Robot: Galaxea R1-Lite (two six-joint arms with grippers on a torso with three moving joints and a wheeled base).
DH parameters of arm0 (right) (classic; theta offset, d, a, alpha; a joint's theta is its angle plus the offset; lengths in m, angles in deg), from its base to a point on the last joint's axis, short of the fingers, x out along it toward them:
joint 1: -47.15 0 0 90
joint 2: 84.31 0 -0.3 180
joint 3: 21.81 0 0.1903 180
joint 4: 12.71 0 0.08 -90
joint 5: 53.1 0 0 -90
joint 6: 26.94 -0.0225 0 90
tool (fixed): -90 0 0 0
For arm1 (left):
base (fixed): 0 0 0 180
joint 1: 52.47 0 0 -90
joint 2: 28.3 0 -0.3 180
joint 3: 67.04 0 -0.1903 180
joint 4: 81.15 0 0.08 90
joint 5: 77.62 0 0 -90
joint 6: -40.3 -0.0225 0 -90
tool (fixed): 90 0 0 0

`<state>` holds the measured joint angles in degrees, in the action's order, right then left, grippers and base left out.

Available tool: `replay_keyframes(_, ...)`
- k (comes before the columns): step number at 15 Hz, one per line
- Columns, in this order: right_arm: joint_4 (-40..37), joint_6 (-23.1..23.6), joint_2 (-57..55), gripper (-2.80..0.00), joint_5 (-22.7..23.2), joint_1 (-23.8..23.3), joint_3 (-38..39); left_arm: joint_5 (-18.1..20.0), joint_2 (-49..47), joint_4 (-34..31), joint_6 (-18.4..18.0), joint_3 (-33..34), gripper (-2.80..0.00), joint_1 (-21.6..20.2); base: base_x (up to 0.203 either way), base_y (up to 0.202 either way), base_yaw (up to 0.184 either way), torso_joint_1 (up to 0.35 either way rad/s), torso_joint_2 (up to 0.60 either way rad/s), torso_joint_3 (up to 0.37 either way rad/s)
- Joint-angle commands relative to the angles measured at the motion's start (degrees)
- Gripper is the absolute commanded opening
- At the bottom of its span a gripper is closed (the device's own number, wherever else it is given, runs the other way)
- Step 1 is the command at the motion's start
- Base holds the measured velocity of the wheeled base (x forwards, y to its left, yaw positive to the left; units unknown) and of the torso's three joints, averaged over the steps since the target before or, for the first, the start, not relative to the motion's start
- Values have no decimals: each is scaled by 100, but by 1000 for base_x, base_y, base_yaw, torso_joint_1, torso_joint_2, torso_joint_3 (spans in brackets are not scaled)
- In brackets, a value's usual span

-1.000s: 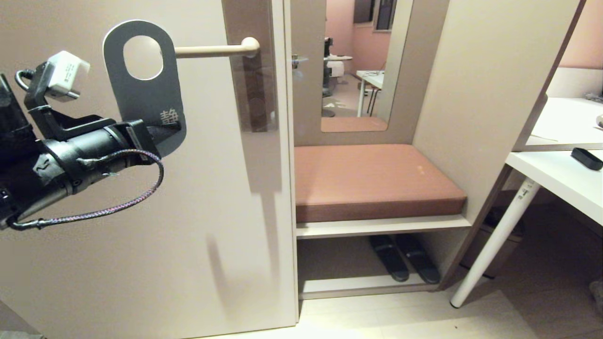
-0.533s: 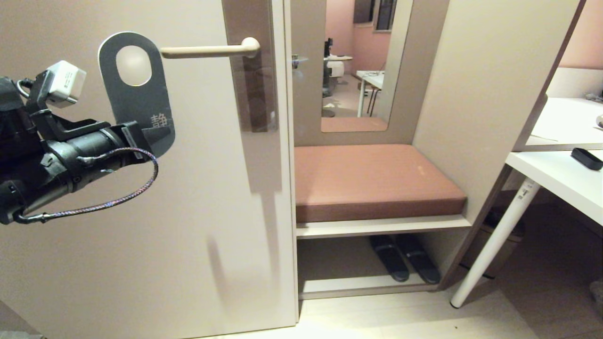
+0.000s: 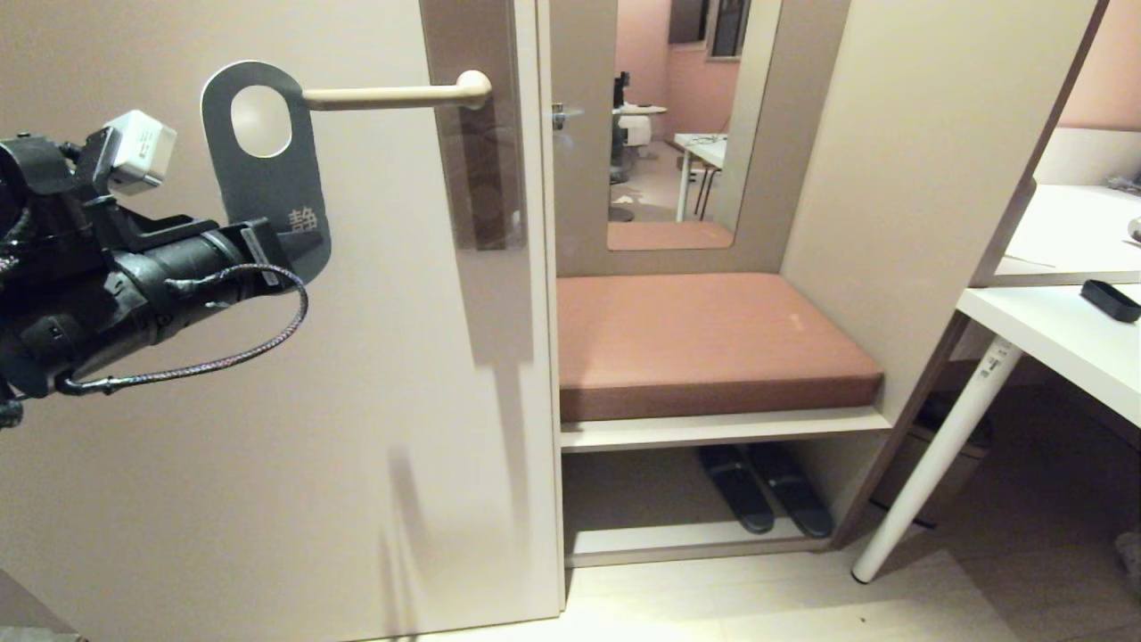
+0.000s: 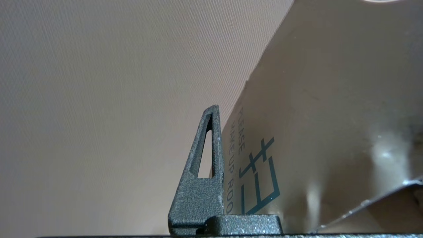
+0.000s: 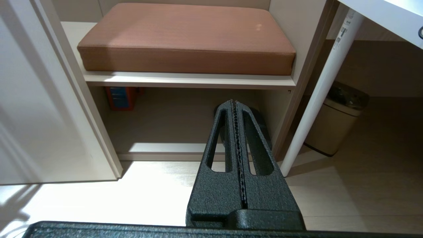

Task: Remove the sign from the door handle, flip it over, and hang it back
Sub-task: Hang the sign back with the other side facing out

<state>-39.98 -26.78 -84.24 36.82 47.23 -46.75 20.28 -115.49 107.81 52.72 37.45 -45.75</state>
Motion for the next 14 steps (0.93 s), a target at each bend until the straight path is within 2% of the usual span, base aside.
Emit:
replay_keyframes(1, 3, 2, -7, -280, -1, 1, -1, -36, -230, 19, 13, -197, -280, -1, 0, 0, 0, 0, 0, 0)
replay_keyframes(14, -3, 2, -7, -280, -1, 1, -1, -131, -799, 19, 50, -779, -280, 40, 0, 0, 0, 0, 0, 0)
